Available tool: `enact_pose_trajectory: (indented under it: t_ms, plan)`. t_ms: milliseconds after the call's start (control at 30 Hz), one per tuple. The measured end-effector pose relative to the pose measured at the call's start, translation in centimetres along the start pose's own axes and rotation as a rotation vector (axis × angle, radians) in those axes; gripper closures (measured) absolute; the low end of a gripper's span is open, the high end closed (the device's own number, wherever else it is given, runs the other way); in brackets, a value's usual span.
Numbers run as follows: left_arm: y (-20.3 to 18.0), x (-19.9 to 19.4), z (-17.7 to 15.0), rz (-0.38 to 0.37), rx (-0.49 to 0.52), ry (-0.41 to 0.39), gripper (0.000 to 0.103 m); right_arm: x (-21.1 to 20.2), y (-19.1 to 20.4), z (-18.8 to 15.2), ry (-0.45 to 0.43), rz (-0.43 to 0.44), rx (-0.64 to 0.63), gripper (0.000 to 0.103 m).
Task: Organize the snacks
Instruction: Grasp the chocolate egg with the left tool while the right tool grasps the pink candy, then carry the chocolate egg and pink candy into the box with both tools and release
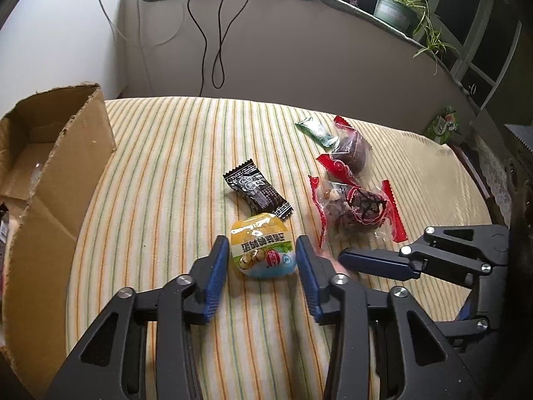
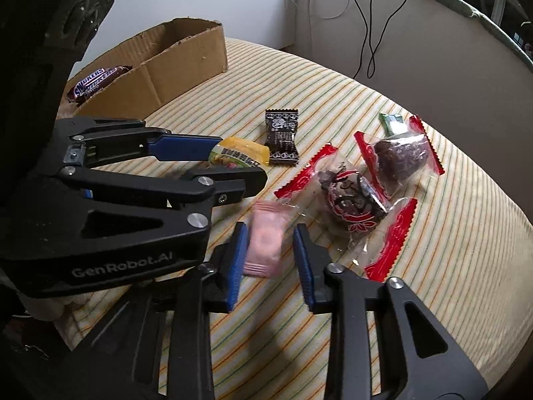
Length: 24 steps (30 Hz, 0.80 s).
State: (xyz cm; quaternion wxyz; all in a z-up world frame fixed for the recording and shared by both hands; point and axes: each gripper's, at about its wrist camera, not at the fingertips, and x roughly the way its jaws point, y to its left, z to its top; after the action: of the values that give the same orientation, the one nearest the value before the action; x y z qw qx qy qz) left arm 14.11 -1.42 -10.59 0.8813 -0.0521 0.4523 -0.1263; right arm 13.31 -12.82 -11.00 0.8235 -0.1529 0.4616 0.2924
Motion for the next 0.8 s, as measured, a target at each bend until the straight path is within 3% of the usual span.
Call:
enact_pose_trajectory:
  t_ms: [367,800]
  plan:
    - [0.0,-0.4,-0.1,0.017,0.004,-0.019,0.071,-0.3,-0.2,-0.1,0.005,0.0,0.005,0.082]
    - [0.3,-3.5,-0.8,0.029,-0.01,-0.082,0.071,-2.6,0.0,-0.7,-0.028,0.002,0.011,0.083]
